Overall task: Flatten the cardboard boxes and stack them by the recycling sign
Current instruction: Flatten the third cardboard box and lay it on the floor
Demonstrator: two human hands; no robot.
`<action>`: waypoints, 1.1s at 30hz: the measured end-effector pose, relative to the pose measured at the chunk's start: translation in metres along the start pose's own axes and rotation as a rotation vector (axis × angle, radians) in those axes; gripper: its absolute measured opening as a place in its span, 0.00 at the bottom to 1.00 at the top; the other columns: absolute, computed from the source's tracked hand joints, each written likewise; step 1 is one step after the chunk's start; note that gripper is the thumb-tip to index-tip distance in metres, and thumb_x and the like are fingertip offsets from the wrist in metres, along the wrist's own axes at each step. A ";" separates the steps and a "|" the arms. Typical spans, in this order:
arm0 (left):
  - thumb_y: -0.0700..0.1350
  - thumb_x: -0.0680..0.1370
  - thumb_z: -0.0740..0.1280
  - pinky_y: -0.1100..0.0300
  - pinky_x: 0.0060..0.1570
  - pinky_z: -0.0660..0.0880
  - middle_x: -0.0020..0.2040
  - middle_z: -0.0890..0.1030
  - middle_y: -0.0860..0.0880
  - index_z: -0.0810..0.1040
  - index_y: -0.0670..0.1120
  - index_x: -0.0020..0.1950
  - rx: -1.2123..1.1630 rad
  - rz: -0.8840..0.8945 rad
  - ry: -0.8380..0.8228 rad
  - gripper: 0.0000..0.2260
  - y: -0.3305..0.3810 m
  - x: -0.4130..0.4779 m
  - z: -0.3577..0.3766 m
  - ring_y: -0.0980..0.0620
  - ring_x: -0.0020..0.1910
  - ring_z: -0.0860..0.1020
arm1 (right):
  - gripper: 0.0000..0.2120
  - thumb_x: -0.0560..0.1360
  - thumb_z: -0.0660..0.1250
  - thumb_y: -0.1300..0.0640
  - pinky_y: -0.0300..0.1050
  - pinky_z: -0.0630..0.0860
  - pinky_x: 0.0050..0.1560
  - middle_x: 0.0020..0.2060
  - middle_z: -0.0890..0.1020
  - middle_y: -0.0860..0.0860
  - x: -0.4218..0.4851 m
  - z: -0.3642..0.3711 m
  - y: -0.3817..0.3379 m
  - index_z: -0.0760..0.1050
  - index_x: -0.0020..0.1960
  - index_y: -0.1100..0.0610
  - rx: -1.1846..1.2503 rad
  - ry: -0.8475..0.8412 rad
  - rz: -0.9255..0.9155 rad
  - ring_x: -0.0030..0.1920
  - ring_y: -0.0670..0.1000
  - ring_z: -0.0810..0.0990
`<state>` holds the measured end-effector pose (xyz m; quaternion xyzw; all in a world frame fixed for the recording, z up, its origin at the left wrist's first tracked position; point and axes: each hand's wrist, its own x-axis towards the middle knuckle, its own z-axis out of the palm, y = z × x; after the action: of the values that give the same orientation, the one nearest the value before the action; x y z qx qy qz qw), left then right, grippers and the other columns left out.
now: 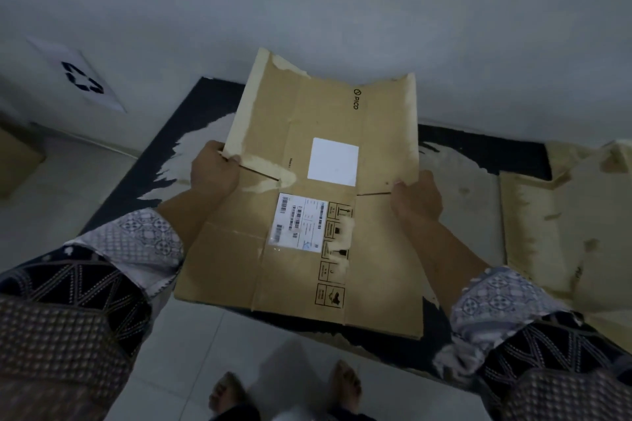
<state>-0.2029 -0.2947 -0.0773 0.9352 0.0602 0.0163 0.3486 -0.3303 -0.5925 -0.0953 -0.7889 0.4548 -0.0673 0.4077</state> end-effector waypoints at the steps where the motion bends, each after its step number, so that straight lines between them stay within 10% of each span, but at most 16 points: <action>1: 0.44 0.79 0.65 0.54 0.52 0.71 0.57 0.80 0.39 0.75 0.40 0.62 -0.013 0.002 0.015 0.14 -0.008 0.006 -0.013 0.38 0.58 0.77 | 0.17 0.78 0.62 0.51 0.46 0.71 0.45 0.56 0.79 0.56 -0.007 0.006 -0.012 0.69 0.64 0.56 0.004 0.007 -0.019 0.49 0.57 0.77; 9: 0.40 0.77 0.66 0.52 0.61 0.72 0.64 0.78 0.43 0.67 0.46 0.74 -0.164 0.058 0.049 0.25 -0.091 0.047 -0.121 0.42 0.62 0.76 | 0.19 0.77 0.65 0.51 0.48 0.73 0.54 0.59 0.80 0.54 -0.093 0.075 -0.098 0.72 0.66 0.54 0.056 0.052 -0.133 0.57 0.59 0.78; 13: 0.36 0.78 0.64 0.58 0.50 0.71 0.55 0.80 0.44 0.71 0.46 0.65 -0.190 0.099 0.056 0.16 -0.127 0.072 -0.171 0.46 0.51 0.78 | 0.19 0.77 0.65 0.52 0.45 0.67 0.49 0.60 0.79 0.56 -0.134 0.112 -0.132 0.72 0.66 0.56 0.050 0.065 -0.153 0.58 0.59 0.77; 18: 0.37 0.79 0.63 0.56 0.58 0.73 0.57 0.80 0.44 0.80 0.46 0.60 -0.126 0.137 0.051 0.12 -0.159 0.110 -0.216 0.45 0.57 0.78 | 0.18 0.78 0.65 0.52 0.44 0.66 0.49 0.60 0.79 0.56 -0.171 0.149 -0.170 0.72 0.66 0.58 0.063 0.113 -0.167 0.58 0.59 0.77; 33: 0.35 0.78 0.64 0.64 0.56 0.68 0.61 0.77 0.44 0.76 0.45 0.65 -0.115 0.226 -0.092 0.16 -0.228 0.256 -0.261 0.46 0.60 0.76 | 0.16 0.77 0.66 0.51 0.45 0.68 0.44 0.53 0.80 0.54 -0.171 0.283 -0.260 0.74 0.60 0.58 0.137 0.163 -0.075 0.45 0.52 0.74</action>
<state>0.0089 0.0778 -0.0323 0.9142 -0.0627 0.0158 0.4001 -0.1214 -0.2298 -0.0533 -0.7676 0.4509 -0.1774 0.4195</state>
